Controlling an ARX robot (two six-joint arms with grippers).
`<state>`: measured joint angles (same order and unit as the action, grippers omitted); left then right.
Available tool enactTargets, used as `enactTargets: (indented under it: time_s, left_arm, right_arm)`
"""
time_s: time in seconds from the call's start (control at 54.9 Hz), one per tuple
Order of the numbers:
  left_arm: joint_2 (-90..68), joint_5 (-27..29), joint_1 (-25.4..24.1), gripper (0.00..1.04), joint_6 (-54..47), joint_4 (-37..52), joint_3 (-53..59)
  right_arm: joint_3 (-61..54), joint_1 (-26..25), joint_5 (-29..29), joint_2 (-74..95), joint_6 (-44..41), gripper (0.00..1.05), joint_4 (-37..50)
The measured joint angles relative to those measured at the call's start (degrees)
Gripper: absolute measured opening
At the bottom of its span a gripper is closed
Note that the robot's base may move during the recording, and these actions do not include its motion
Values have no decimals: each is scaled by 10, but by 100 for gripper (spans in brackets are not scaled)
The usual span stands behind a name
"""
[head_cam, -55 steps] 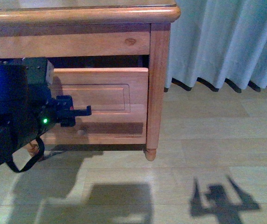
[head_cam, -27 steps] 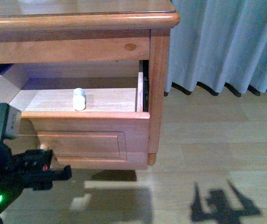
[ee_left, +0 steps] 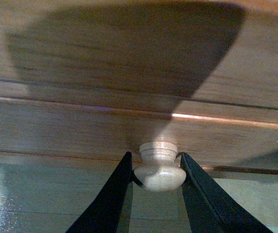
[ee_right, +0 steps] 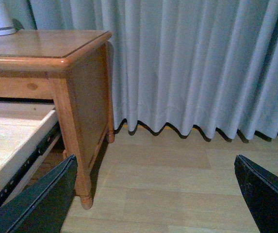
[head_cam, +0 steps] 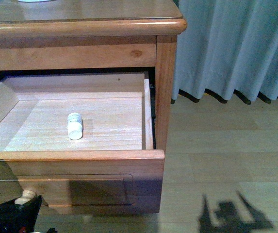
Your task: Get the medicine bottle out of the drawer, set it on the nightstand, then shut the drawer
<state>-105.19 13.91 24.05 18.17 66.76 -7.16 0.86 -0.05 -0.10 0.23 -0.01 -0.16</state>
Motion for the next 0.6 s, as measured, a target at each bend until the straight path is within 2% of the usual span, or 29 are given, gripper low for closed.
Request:
enactTargets:
  time_s: [0.036,0.073,0.219,0.346,0.51,0.601]
  left_arm:
    - [0,1,3,27,4,0,0]
    - [0,3,4,31,9,0,0]
    - [17,-23,16,53,17,-14,18]
    - [49,-35,2,72,19,-43,18]
    - [155,-79,-36,98,19,-153,18]
    - [263,-115,-61,98,21,-258,17]
  right_arm:
    - [0,0,0,0,0,98,0]
    - [0,0,0,0,0,98,0]
    - [0,0,0,0,0,98,0]
    - [0,0,0,0,0,98,0]
    - [0,0,0,0,0,98,0]
    - [0,0,0,0,0,98,0]
